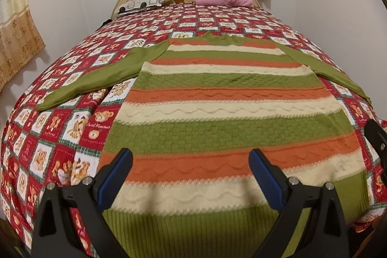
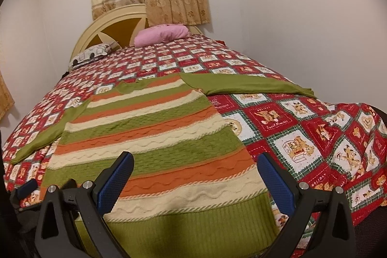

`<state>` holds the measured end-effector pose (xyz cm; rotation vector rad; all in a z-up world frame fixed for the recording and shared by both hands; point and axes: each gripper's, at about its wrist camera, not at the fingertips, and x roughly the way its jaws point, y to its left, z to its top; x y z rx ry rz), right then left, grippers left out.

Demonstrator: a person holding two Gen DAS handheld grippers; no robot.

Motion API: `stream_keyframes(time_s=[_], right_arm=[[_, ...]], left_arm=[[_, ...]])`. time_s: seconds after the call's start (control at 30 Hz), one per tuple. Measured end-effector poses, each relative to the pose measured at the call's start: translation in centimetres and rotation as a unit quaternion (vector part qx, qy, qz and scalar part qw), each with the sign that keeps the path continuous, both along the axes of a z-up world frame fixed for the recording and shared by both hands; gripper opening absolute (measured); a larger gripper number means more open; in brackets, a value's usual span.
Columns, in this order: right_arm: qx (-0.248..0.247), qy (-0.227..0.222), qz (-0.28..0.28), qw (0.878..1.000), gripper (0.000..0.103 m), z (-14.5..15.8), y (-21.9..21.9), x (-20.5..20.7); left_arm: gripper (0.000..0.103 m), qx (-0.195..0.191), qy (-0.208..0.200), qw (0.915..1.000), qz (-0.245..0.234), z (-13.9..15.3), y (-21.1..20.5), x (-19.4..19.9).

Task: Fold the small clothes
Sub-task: 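Grasp a green sleeve cuff with the right tool and fold it across the body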

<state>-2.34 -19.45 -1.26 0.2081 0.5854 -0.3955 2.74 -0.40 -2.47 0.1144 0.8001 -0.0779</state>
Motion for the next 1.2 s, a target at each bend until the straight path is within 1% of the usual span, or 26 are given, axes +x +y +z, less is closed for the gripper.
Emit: stream_keyframes(time_s=[0.07, 0.13, 0.23, 0.3, 0.33, 0.37, 0.43, 0.53, 0.6, 0.67, 0.7, 0.73, 0.77, 0.83, 0.9, 1.0, 1.07, 1.13, 1.2], right_arm=[[0.0, 0.006, -0.003, 1.0, 0.102, -0.4, -1.2, 0.6], [0.002, 0.01, -0.01, 1.0, 0.102, -0.7, -2.7, 1.2], [0.013, 0.014, -0.027, 0.999, 0.101, -0.8, -5.7, 2.1], [0.028, 0.015, -0.049, 0.998, 0.09, -0.6, -8.6, 2.7], [0.036, 0.012, -0.058, 0.998, 0.075, -0.4, -10.2, 2.9], [0.047, 0.011, -0.066, 0.997, 0.067, -0.2, -11.8, 3.3], [0.085, 0.014, -0.091, 0.992, 0.064, -0.2, -15.7, 4.0], [0.149, 0.003, -0.144, 0.978, 0.064, -0.4, -22.5, 4.5], [0.186, -0.009, -0.181, 0.966, 0.064, -0.8, -27.3, 4.6], [0.219, -0.026, -0.214, 0.952, 0.064, -1.3, -31.4, 4.5], [0.239, -0.031, -0.227, 0.944, 0.063, -1.8, -33.7, 4.6], [0.255, -0.035, -0.237, 0.937, 0.059, -2.2, -35.2, 4.8], [0.277, -0.042, -0.247, 0.928, 0.058, -2.9, -37.0, 5.0], [0.302, -0.045, -0.261, 0.916, 0.057, -3.9, -38.9, 5.5], [0.315, -0.029, -0.274, 0.908, 0.056, -5.0, -40.2, 6.6], [0.321, -0.001, -0.282, 0.904, 0.051, -6.1, -41.1, 8.5], [0.328, -0.005, -0.295, 0.898, 0.05, -6.8, -41.8, 9.2], [0.322, -0.01, -0.305, 0.896, 0.05, -7.1, -42.3, 9.7], [0.321, -0.009, -0.308, 0.896, 0.042, -7.4, -43.3, 10.4]], left_arm=[[0.099, -0.005, 0.003, 0.9999, -0.011, -0.1, 0.2, 1.2], [0.099, -0.017, 0.002, 0.9996, -0.023, 0.1, 0.8, 2.9], [0.099, -0.015, -0.015, 0.9998, -0.006, 0.7, 2.0, 6.0], [0.099, -0.01, -0.029, 0.9994, 0.015, 1.1, 3.0, 8.5], [0.099, -0.009, -0.036, 0.999, 0.026, 1.1, 3.5, 9.6], [0.099, -0.008, -0.041, 0.9986, 0.034, 1.0, 3.9, 10.3], [0.099, 0.002, -0.051, 0.997, 0.059, 0.4, 5.0, 12.5], [0.099, 0.016, -0.046, 0.9959, 0.076, -1.2, 6.3, 14.6], [0.099, 0.013, -0.028, 0.9958, 0.087, -2.6, 7.1, 15.7], [0.099, -0.012, 0.014, 0.9951, 0.097, -3.9, 8.0, 16.5], [0.099, -0.038, 0.026, 0.9939, 0.101, -4.1, 8.7, 16.7], [0.099, -0.048, 0.025, 0.9928, 0.107, -4.1, 8.9, 16.6], [0.099, -0.055, 0.024, 0.9914, 0.117, -4.1, 9.2, 16.4], [0.099, -0.058, 0.033, 0.9903, 0.122, -4.4, 9.2, 16.4], [0.099, -0.063, 0.046, 0.9892, 0.124, -4.8, 9.2, 16.7], [0.103, -0.082, 0.056, 0.9862, 0.132, -5.2, 9.7, 17.1], [0.103, -0.093, 0.06, 0.9847, 0.135, -5.3, 10.1, 17.3], [0.103, -0.091, 0.06, 0.9848, 0.135, -5.3, 10.0, 17.3], [0.103, -0.086, 0.06, 0.9852, 0.135, -5.3, 9.8, 17.3]])
